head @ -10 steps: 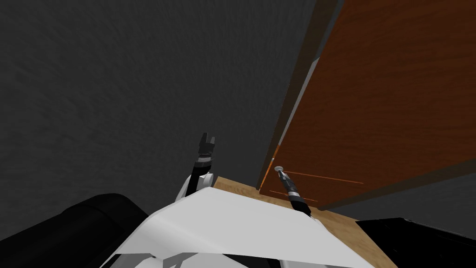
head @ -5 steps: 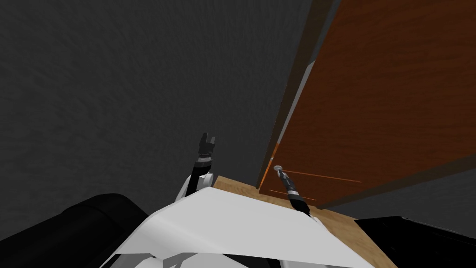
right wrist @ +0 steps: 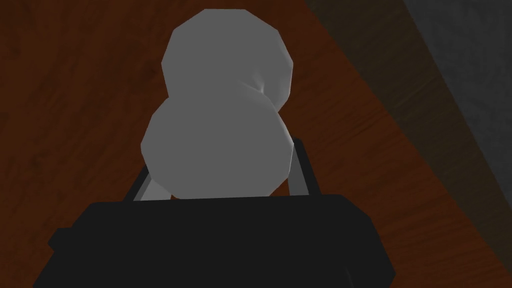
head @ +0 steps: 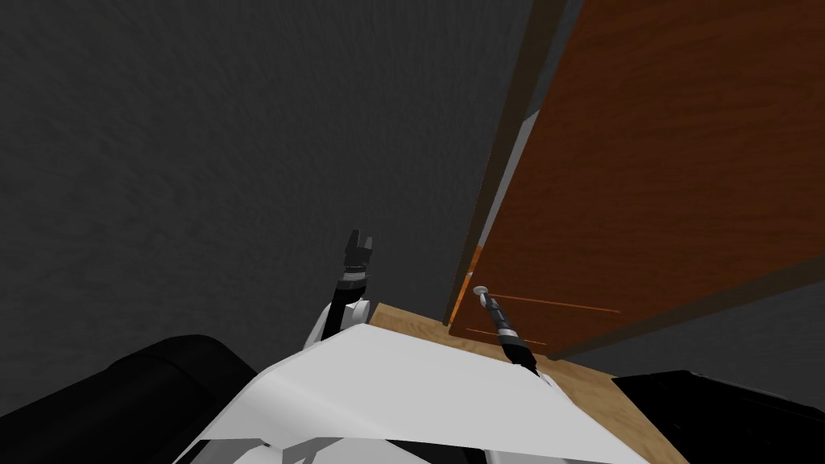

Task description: Pull the door open

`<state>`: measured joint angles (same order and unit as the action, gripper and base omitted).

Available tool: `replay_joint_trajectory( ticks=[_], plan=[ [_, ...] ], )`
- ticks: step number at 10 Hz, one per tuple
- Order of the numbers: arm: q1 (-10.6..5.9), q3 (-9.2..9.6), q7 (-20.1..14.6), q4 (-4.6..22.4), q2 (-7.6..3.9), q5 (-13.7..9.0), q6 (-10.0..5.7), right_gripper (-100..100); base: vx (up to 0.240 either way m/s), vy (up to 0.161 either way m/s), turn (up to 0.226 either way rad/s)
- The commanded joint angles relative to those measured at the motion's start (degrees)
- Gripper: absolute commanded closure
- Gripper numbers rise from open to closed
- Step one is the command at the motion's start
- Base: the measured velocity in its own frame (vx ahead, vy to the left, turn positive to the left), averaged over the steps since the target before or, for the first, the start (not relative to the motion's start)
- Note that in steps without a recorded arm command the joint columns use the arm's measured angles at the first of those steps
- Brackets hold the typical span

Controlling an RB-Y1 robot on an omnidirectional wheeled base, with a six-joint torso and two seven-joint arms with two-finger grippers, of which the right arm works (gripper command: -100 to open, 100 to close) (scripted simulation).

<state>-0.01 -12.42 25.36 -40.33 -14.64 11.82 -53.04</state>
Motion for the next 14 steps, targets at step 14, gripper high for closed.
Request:
replay_joint_trajectory(
  ticks=[14],
  plan=[
    [-0.71,5.77,-14.7,0.0,0.04,-5.5,0.28,100,-0.022,-0.009,0.007]
  ],
)
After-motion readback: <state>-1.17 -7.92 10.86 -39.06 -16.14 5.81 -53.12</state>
